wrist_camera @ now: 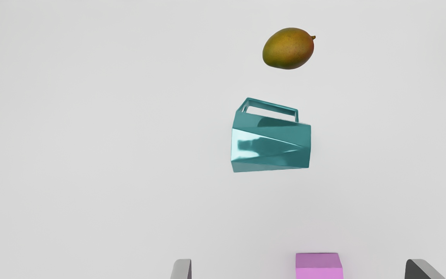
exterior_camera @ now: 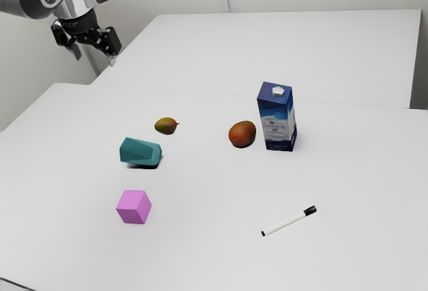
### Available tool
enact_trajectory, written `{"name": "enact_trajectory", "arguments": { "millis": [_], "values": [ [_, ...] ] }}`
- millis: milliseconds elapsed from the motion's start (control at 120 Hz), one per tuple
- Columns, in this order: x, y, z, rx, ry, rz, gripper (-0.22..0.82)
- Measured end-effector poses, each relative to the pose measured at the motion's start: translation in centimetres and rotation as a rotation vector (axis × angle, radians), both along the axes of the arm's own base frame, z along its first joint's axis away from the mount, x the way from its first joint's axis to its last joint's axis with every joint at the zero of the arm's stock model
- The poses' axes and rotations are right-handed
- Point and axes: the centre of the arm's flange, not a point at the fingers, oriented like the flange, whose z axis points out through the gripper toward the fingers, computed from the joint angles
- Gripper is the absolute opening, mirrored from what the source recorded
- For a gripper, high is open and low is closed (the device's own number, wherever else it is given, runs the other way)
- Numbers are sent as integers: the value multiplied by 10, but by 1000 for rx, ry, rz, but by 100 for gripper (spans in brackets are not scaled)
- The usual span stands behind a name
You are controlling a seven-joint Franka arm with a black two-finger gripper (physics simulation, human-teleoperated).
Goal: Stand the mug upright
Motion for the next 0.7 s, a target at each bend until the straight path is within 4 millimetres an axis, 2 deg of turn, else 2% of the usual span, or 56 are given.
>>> {"name": "enact_trajectory", "arguments": {
  "millis": [175,258,375,542,700],
  "values": [
    [3,8,-5,-6,-1,-7,60],
    [7,16,-17,-13,16,0,60],
    [11,53,-40,-91,49,75,60],
    [20,107,-91,-287,103,206,60],
    [24,170,-154,-441,165,327,60]
  ]
}}
